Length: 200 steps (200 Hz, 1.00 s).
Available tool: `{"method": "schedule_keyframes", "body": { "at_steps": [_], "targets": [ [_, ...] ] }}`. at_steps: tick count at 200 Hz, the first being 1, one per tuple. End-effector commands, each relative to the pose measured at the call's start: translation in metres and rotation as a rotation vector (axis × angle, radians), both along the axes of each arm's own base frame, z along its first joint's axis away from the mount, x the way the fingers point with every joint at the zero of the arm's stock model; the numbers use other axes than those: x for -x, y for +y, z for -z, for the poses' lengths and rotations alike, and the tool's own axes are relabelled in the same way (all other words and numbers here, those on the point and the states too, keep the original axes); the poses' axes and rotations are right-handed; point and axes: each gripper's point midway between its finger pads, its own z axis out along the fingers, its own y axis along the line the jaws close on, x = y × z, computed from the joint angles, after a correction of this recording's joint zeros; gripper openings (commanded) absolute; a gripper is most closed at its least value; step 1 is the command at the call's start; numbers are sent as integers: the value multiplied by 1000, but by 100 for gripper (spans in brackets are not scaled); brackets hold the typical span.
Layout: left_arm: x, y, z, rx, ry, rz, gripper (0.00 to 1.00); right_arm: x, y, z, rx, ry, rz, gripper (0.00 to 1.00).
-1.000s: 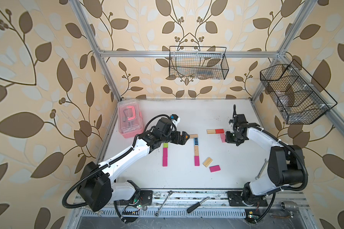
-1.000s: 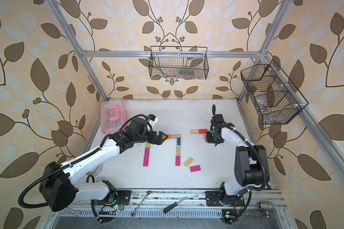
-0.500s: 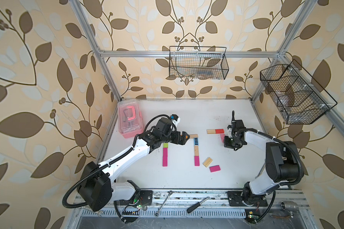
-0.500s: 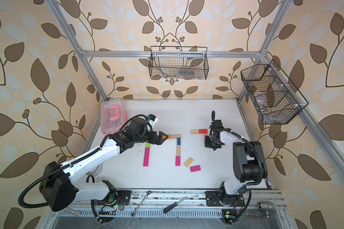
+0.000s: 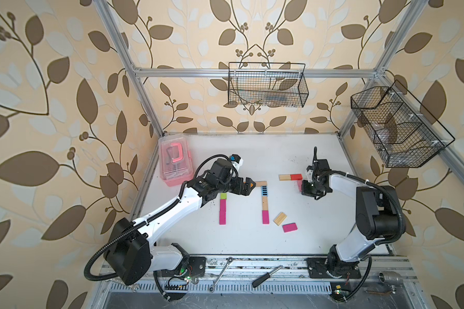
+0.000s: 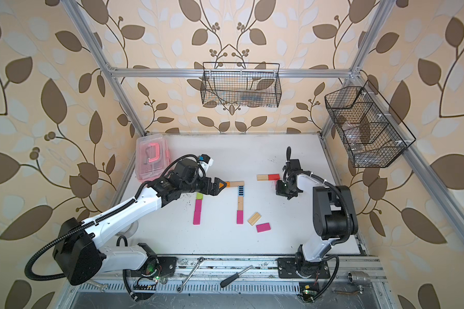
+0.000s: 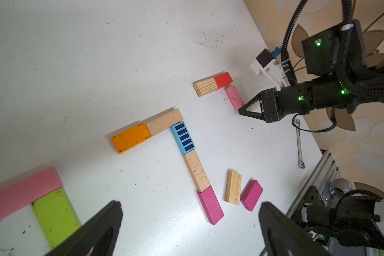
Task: Assemble the number 7 with building blocks
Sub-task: Assemble the building block at the center of the board, then pick up the building block from the center of the board.
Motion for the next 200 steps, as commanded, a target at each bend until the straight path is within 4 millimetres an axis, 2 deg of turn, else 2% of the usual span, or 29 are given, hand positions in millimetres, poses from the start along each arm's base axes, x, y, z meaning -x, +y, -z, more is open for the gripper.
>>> {"method": "schedule_keyframes", "body": {
  "at_steps": [1, 49, 77, 117, 149, 177, 200],
  "targets": [
    [-10, 0, -23, 19, -59, -7, 99, 1, -2, 8, 8, 31, -13, 10],
    [-11, 1, -23, 18, -61, -9, 99, 1, 2, 7, 1, 36, -24, 10],
    [-11, 1, -21, 17, -54, -11, 99, 11, 10, -6, 15, 23, -69, 18],
    [-11, 1, -23, 29, -57, -9, 99, 49, 51, -12, 28, 29, -168, 47],
    [-9, -1, -24, 47, -51, -5, 99, 85, 91, -8, 6, 43, -228, 57],
    [-8, -2, -25, 59, -52, 1, 99, 117, 106, -9, 14, 58, -248, 66],
    [-6, -3, -27, 71, -56, 7, 99, 133, 114, -10, 36, 61, -257, 72]
  ]
}}
